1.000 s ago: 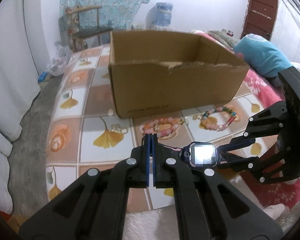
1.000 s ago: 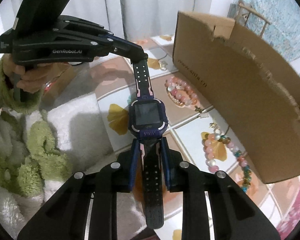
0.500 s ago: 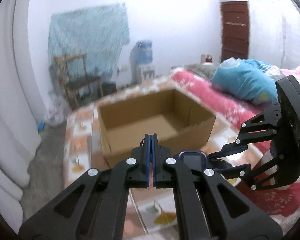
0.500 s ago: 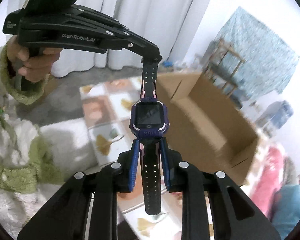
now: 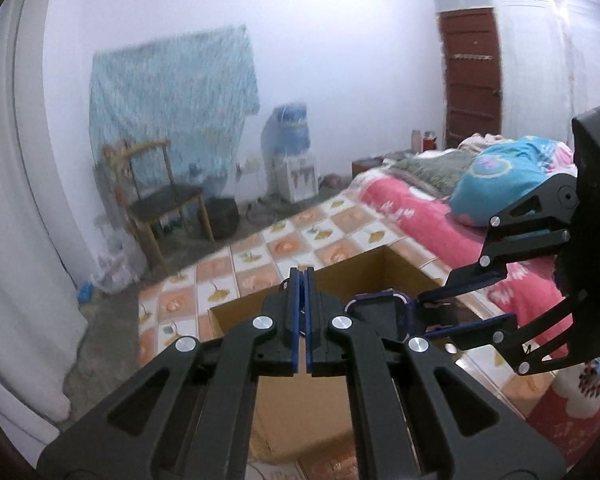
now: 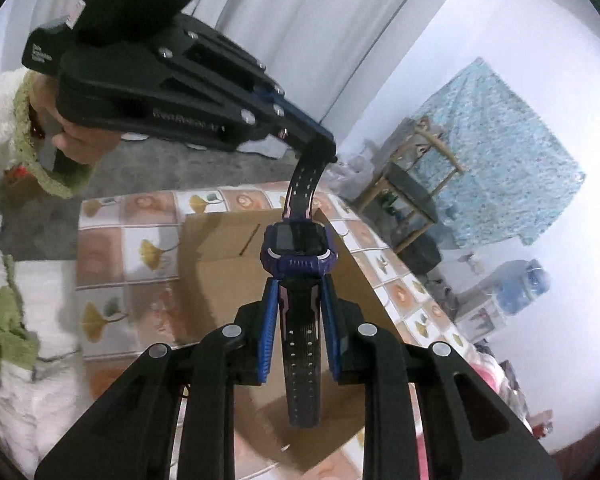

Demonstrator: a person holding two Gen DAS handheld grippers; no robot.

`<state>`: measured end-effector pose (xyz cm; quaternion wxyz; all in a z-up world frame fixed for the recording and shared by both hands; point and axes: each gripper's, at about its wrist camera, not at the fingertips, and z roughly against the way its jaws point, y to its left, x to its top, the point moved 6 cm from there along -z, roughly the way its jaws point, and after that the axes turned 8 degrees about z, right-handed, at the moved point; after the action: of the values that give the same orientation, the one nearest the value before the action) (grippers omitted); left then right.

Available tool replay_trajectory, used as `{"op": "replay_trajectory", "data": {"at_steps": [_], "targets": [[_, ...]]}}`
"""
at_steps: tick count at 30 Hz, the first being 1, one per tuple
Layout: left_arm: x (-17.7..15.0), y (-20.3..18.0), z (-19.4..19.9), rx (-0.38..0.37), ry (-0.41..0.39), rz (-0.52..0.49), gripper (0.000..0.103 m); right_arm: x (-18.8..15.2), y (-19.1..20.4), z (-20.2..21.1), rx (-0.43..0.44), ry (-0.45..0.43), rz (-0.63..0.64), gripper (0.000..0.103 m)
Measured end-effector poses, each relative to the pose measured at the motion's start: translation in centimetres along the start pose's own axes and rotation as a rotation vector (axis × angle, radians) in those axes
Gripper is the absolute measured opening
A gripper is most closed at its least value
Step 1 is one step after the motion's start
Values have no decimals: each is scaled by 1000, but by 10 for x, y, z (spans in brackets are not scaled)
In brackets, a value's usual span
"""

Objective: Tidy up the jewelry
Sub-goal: 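Carry the smartwatch with the right tool over the cardboard box, then open the right tool to drop the smartwatch into the box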

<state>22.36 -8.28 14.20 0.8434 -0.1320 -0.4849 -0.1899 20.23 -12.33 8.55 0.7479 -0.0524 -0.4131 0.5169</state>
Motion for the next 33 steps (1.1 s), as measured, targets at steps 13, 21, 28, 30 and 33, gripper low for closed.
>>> {"op": "replay_trajectory", "data": {"at_steps": [13, 21, 28, 30, 33], "targets": [[-66, 84, -181, 78, 455, 138, 1, -53, -54, -186, 260, 199, -101, 22], [-65, 80, -182, 121, 459, 73, 13, -51, -56, -191, 198, 275, -81, 35], [-47, 67, -147, 107, 362, 70, 30, -53, -76, -154, 76, 282, -125, 44], [-40, 65, -128, 103, 325, 80, 39, -51, -87, -132, 28, 266, -168, 47], [-31, 62, -95, 95, 269, 96, 57, -48, -95, -87, -29, 220, -257, 57]]}}
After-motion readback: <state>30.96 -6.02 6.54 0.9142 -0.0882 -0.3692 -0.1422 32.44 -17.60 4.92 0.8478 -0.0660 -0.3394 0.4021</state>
